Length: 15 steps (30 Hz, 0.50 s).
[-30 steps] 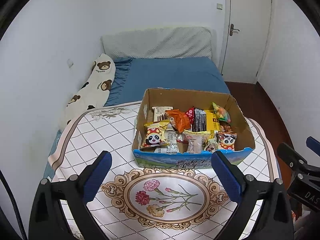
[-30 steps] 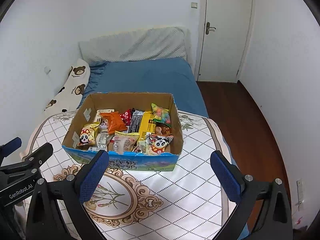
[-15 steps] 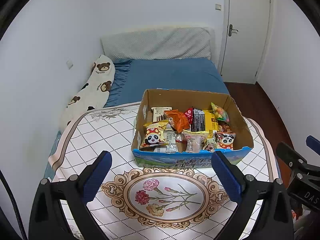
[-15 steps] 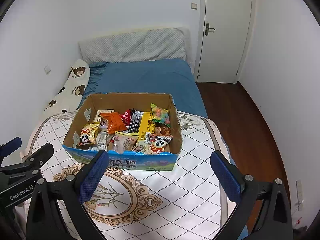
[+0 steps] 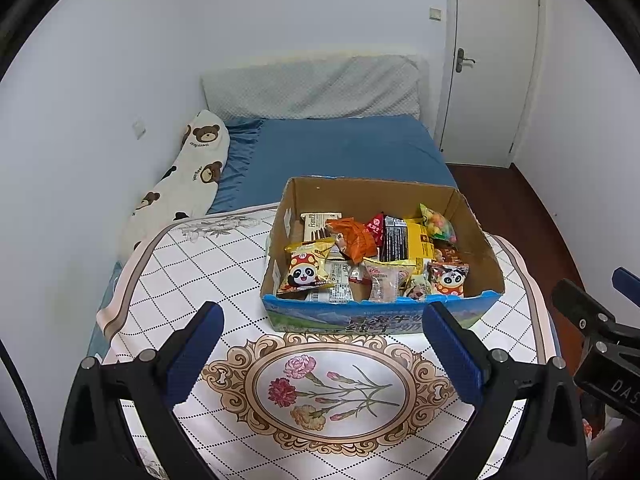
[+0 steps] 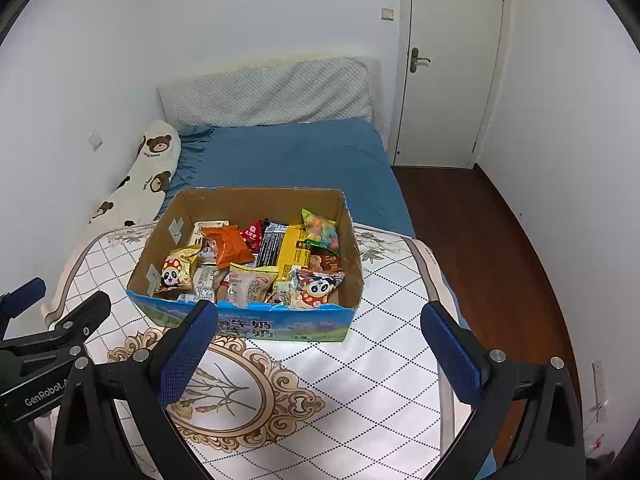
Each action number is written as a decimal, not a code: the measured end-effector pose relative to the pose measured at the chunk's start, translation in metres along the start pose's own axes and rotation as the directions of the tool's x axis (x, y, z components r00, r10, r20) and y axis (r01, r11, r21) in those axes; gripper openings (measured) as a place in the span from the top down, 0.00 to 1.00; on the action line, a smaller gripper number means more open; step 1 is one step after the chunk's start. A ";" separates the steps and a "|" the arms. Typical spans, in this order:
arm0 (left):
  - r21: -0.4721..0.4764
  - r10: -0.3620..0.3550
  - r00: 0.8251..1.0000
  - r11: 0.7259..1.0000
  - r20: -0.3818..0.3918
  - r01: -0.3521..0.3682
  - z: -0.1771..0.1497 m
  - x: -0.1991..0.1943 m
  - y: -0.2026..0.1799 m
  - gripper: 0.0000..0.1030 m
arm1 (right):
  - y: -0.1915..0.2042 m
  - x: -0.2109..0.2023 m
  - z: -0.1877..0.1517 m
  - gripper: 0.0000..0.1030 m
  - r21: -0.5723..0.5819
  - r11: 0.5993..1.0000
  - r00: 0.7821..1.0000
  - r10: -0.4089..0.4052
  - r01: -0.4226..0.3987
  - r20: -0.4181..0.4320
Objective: Organize snacks
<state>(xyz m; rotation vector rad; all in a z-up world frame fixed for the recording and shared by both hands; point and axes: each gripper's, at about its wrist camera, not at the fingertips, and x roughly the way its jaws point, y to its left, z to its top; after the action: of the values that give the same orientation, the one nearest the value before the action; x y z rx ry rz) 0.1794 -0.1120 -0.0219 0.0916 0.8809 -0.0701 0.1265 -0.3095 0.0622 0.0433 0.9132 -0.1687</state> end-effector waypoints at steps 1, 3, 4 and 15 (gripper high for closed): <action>0.000 -0.001 1.000 1.000 0.000 0.001 0.000 0.000 0.000 0.01 | 0.000 0.000 0.000 0.00 -0.001 1.000 1.000 0.000 0.000 0.000; 0.001 0.000 1.000 1.000 0.000 0.000 0.000 0.000 0.000 0.01 | 0.000 -0.001 0.001 0.00 0.000 1.000 1.000 0.000 0.000 0.000; 0.000 0.000 1.000 1.000 0.001 0.000 0.000 0.000 0.000 0.01 | 0.000 -0.002 0.000 0.00 0.000 1.000 1.000 0.000 0.000 0.000; 0.005 -0.002 1.000 1.000 0.006 0.002 -0.001 -0.002 0.000 0.01 | -0.001 -0.004 0.001 0.00 0.000 1.000 1.000 -0.003 0.003 0.004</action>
<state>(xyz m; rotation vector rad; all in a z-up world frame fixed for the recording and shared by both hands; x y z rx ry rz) 0.1778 -0.1115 -0.0211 0.0953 0.8748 -0.0748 0.1247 -0.3097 0.0658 0.0415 0.9096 -0.1720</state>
